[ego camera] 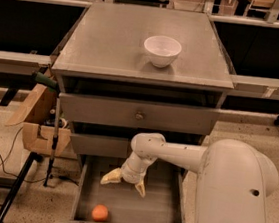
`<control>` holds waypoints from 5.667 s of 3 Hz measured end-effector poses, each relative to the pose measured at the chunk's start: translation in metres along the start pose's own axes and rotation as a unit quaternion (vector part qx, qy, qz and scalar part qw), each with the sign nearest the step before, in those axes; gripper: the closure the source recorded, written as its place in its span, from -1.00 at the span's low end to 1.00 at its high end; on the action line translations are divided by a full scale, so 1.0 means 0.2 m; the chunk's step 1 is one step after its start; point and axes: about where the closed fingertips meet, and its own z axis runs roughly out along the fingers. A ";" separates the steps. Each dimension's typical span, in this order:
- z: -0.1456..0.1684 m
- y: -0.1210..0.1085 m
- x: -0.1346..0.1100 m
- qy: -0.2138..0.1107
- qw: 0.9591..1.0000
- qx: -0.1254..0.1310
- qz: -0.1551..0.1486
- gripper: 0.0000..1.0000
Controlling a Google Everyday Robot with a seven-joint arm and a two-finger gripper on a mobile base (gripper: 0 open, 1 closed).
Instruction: Pick orange from bottom drawer and place on counter
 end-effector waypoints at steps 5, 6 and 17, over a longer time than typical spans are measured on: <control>1.02 -0.03 0.20 0.047 0.995 0.077 -0.048 -1.00; 1.11 -0.06 0.18 0.041 0.996 0.066 -0.038 -1.00; 1.20 -0.04 0.21 0.057 0.993 0.022 0.105 0.65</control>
Offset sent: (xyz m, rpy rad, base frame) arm -0.0158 0.0376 -0.1555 0.2491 -0.1775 0.0268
